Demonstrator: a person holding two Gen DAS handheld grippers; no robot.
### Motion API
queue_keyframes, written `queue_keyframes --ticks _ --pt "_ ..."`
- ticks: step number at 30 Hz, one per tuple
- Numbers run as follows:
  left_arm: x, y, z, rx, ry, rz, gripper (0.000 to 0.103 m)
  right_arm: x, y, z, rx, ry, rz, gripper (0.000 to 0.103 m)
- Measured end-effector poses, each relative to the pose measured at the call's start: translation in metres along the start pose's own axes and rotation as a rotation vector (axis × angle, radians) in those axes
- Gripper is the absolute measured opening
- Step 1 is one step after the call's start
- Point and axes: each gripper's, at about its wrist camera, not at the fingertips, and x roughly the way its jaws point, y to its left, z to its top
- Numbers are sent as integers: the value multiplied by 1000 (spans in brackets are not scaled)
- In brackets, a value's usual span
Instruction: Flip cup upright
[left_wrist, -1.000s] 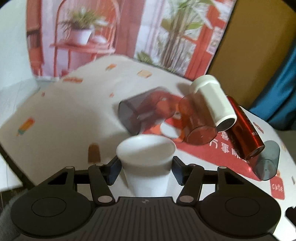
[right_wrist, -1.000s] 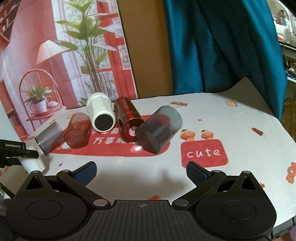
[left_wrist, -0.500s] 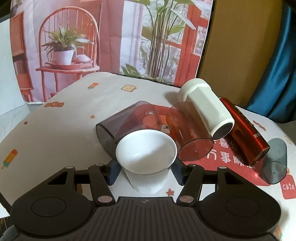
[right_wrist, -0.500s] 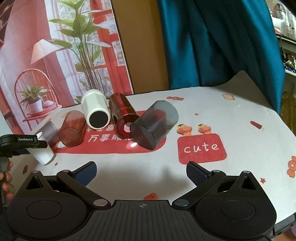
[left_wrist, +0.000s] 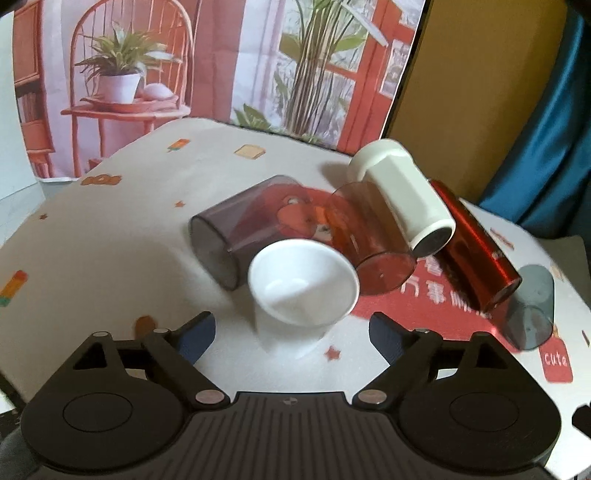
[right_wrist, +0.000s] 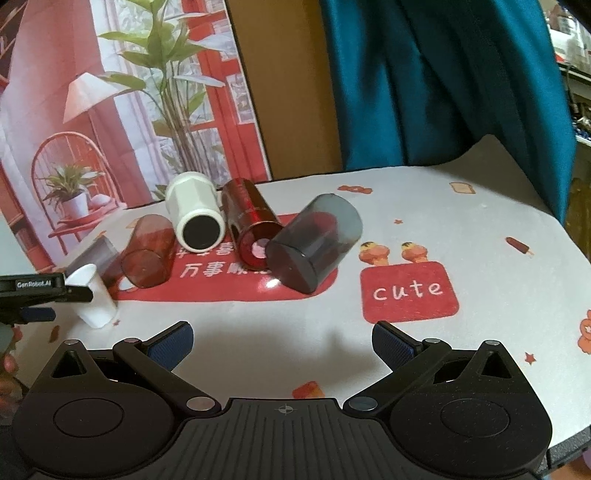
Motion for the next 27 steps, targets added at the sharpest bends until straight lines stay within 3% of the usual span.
queue_keyframes --ticks 4,14,27 --pt "-18 5 0 22 27 1 99 -9 4 8 -1 3 29 103" --pt "-63 4 -2 77 41 78 99 -38 17 36 -45 -12 9 103" --pt "-133 4 -10 96 -23 72 99 -97 46 53 -64 -44 22 103"
